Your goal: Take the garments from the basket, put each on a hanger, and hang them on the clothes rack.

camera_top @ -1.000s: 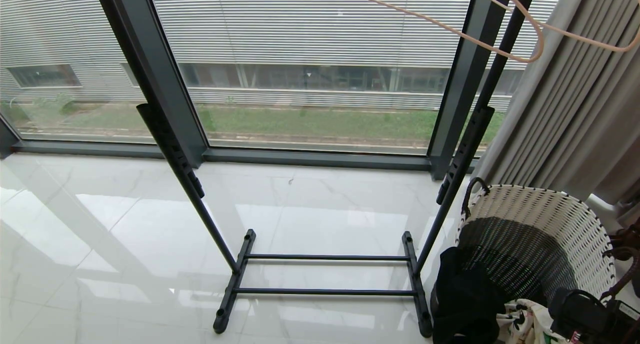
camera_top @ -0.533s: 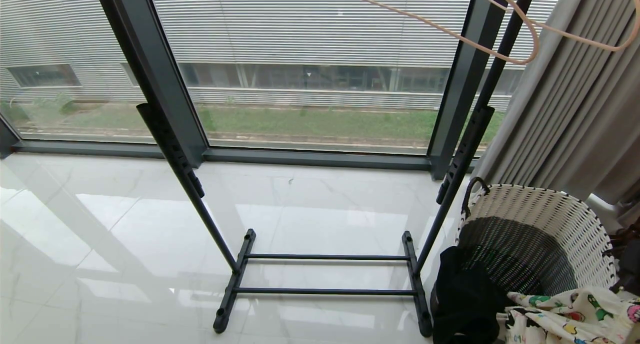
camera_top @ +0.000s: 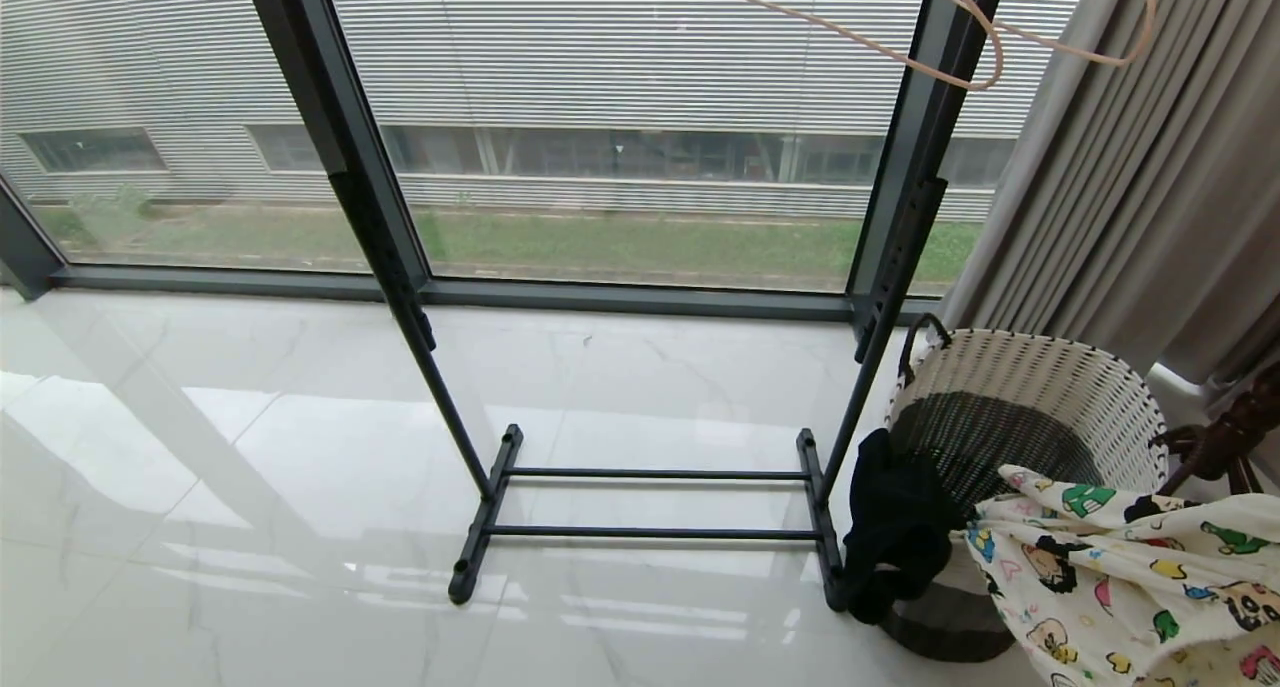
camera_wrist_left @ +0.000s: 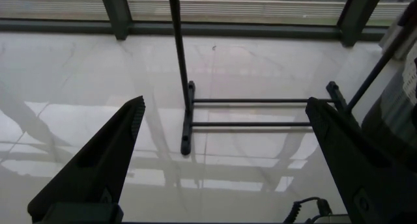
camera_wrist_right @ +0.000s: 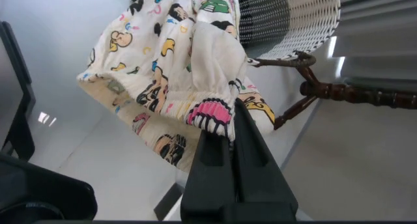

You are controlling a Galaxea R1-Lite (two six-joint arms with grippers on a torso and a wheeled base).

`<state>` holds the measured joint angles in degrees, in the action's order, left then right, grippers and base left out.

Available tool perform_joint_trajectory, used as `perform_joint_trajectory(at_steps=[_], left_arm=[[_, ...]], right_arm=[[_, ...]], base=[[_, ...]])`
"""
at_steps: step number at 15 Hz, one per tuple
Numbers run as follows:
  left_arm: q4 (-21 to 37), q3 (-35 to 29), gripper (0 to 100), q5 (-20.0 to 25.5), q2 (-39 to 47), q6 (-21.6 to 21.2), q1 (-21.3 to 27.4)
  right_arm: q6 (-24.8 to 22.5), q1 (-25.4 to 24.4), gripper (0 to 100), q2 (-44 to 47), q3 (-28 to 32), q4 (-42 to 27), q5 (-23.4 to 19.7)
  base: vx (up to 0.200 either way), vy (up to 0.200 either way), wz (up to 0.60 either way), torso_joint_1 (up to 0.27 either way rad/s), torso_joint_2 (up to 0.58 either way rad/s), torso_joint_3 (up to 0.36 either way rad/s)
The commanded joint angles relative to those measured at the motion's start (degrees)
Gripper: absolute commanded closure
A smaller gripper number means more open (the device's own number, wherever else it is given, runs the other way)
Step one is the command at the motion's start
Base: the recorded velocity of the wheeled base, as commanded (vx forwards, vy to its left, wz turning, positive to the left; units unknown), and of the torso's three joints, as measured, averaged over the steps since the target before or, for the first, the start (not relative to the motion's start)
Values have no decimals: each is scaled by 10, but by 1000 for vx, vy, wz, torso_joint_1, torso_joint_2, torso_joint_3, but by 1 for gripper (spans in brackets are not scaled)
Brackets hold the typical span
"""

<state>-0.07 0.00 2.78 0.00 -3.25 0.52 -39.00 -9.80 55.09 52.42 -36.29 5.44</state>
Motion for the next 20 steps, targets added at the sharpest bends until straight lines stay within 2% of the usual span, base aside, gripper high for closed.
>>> perform_joint_trajectory(at_steps=[1,7,11,13,18,19,20], left_arm=[[0,0,0,-1,0,0,0],[0,0,0,-1,0,8,0],[0,0,0,-1,0,7,0],[0,0,0,-1,5,4,1],[-3,0,0,2,11,3,4],[-4,-37,0,32,30,8,8],[-7,-115,0,52,119,48,33]], right_arm=[[0,-20,100,18,21,1,0],[0,-60,100,52,70,1,0],[1,-126,100,88,92,2,-1],[2,-181,100,114,125,1,0],[2,-232,100,143,128,0,0],[2,-238,100,147,128,0,-1],[2,-243,100,150,124,0,-1]], base=[[-200,0,0,-2,2,-2],[-200,0,0,2,2,2],[0,0,0,0,0,0],[0,0,0,0,0,0],[0,0,0,0,0,0],[0,0,0,0,0,0],[0,0,0,0,0,0]])
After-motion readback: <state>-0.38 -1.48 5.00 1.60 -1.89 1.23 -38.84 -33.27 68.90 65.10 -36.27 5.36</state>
